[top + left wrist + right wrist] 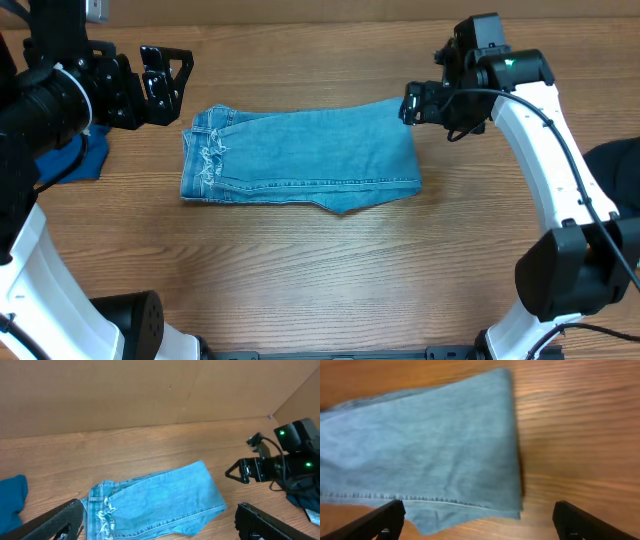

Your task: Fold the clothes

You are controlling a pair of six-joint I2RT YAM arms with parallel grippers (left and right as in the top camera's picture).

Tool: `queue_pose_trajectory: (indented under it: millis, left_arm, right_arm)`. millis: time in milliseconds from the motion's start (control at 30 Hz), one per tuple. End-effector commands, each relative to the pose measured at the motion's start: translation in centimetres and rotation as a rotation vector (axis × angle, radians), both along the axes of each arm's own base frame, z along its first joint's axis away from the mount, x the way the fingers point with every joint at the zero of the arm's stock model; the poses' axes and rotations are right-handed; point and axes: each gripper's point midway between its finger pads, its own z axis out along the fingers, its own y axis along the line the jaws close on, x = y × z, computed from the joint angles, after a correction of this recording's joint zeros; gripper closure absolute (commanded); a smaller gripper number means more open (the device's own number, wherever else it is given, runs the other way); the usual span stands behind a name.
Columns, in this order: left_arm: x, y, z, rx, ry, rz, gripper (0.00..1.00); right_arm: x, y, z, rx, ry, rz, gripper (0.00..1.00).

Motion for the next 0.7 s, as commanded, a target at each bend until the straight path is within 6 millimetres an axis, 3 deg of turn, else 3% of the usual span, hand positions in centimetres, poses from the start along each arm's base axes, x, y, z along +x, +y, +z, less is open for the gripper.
queue_pose_trajectory:
  millis: [0, 233, 300, 333, 433, 667]
  left_arm:
    - [0.1, -0.3, -0.2, -0.001, 0.004, -0.022, 0.0]
    - [0.1, -0.3, -0.2, -0.001, 0.004, -0.022, 0.0]
    - [0.1, -0.3, -0.2, -0.001, 0.004, -0.022, 0.0]
    - [0.1, -0.3, -0.2, -0.001, 0.004, -0.022, 0.0]
    - [0.1, -0.3, -0.2, -0.001, 0.004, -0.022, 0.0]
    - [0.1, -0.3, -0.2, 0.0, 0.004, -0.022, 0.0]
  right_arm:
    - [0.2, 0.6, -0.1, 0.197, -0.004, 0.09, 0.0]
    - [1.3, -5.1, 0.9, 0.378, -0.043, 0.01, 0.0]
    - [1.0, -6.0, 0.1, 0.41, -0.011, -0.006, 0.0]
    - [0.7, -6.6, -1.4, 0.417, 0.034, -0.015, 0.0]
    - [0.7, -6.6, -3.7, 0.432, 0.098, -0.027, 0.0]
    - [0.5, -3.7, -8.3, 0.484, 0.202, 0.033, 0.0]
